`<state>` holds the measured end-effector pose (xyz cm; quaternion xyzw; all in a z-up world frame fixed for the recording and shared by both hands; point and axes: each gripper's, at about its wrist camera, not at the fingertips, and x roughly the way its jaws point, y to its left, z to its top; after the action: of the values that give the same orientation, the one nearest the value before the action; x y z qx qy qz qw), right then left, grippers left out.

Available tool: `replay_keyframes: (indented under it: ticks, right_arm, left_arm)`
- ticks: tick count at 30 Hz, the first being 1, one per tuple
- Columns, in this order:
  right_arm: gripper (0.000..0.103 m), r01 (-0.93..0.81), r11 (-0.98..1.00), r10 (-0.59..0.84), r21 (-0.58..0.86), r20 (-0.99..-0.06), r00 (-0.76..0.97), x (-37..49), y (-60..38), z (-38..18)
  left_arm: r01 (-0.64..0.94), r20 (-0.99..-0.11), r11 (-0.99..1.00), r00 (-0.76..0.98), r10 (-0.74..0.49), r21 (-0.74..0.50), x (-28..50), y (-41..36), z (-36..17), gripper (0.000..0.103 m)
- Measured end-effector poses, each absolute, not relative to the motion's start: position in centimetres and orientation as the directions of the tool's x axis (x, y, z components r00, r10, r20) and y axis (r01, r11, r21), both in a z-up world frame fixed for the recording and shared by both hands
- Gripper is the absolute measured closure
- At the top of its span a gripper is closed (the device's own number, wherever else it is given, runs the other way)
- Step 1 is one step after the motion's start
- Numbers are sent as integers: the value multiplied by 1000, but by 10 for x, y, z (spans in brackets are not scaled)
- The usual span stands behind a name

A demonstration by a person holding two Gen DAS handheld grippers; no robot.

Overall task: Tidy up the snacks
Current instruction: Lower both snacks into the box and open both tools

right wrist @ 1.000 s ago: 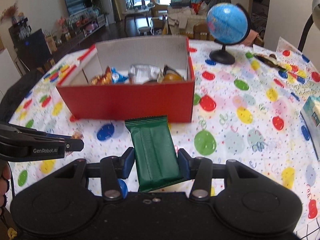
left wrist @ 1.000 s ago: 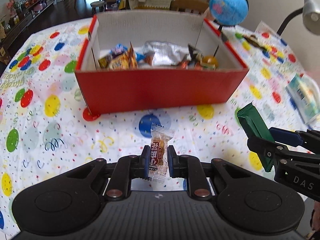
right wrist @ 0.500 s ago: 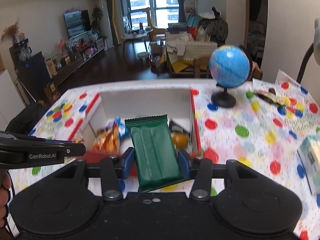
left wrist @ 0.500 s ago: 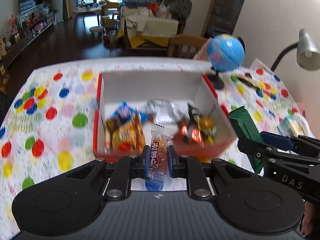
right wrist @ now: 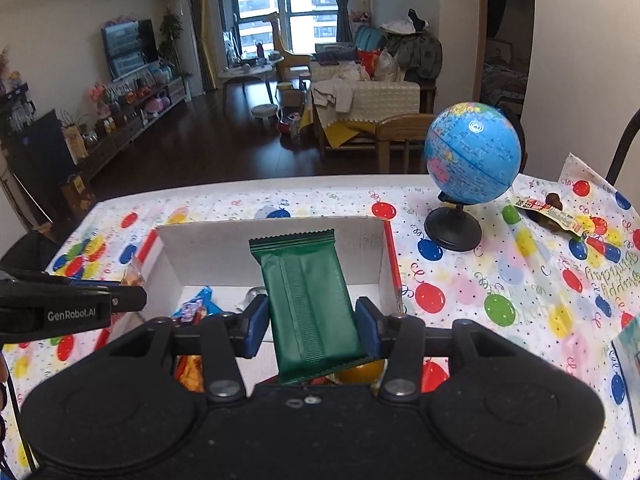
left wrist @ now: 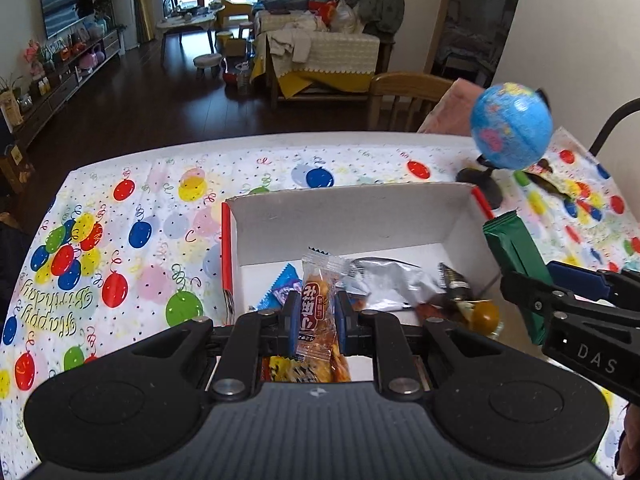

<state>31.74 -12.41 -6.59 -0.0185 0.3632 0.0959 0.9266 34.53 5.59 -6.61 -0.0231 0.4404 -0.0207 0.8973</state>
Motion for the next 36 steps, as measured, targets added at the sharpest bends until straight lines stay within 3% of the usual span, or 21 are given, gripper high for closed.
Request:
replay_keyframes:
  ticks: [15, 28, 36]
  right_arm:
    - [58, -179, 983, 83, -43, -767, 636, 348, -108, -113]
    - [57, -170, 984, 60, -56, -793, 607, 347, -108, -127]
    - [46, -158, 987, 66, -42, -784, 618, 338, -115, -121]
  left_arm:
    - [74, -855, 997, 516, -41, -3, 382, 48, -116, 85]
    - [84, -880, 996, 473, -30, 12, 386, 46, -134, 85]
    - [73, -887, 997, 460, -42, -10, 381, 47, -130, 76]
